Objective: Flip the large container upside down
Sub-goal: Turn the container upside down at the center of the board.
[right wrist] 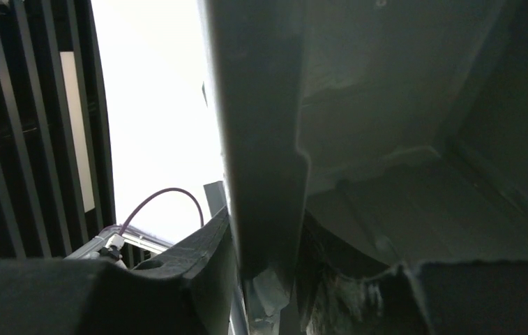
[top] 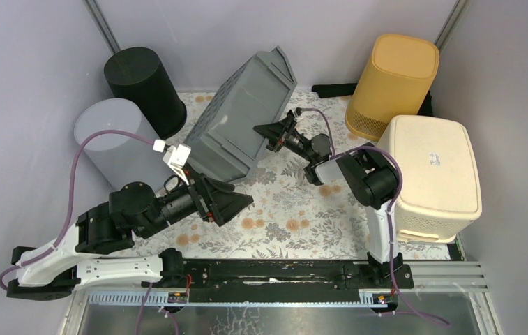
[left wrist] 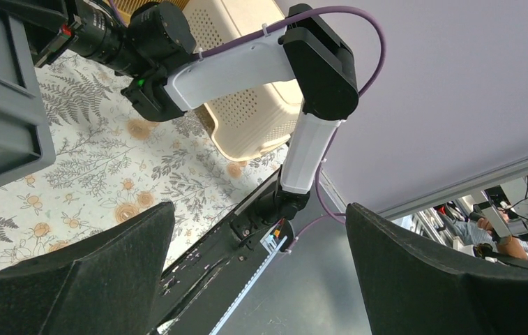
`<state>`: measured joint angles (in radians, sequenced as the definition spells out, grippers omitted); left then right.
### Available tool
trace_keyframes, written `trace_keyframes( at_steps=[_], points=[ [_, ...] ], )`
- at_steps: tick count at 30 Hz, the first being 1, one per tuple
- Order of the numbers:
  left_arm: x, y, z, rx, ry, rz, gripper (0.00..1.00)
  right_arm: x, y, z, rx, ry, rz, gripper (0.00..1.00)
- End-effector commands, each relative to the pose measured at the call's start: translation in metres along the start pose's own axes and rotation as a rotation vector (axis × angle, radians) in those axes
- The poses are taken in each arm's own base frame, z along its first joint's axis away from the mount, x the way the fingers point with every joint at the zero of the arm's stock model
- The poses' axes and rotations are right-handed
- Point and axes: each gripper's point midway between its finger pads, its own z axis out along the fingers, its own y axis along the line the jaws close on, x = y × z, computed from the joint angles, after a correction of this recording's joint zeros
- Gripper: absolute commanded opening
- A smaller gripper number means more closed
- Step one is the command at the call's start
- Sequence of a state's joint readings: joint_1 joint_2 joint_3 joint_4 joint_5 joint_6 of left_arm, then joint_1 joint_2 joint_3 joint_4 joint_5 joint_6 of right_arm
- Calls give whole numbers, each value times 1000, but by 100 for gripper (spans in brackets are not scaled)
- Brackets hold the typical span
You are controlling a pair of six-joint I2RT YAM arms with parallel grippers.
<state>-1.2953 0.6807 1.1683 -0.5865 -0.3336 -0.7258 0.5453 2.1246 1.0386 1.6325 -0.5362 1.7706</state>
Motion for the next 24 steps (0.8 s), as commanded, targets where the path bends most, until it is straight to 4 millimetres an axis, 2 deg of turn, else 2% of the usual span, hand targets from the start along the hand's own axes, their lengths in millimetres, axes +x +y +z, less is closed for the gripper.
trace_keyframes(
  at_steps=[1, 6, 16, 24],
  points=[
    [-11, -9, 1, 20, -36, -9, 100, 11, 13, -10, -20, 45, -86, 41],
    [-8, -9, 4, 23, -28, -13, 100, 11, 4, -22, 38, 35, -87, 47],
    [-6, -10, 4, 36, -24, -22, 100, 12, -11, -38, 133, 18, -83, 47],
    [-6, -10, 2, 40, -27, -26, 100, 16, -33, -49, 238, 19, -76, 51]
  ],
)
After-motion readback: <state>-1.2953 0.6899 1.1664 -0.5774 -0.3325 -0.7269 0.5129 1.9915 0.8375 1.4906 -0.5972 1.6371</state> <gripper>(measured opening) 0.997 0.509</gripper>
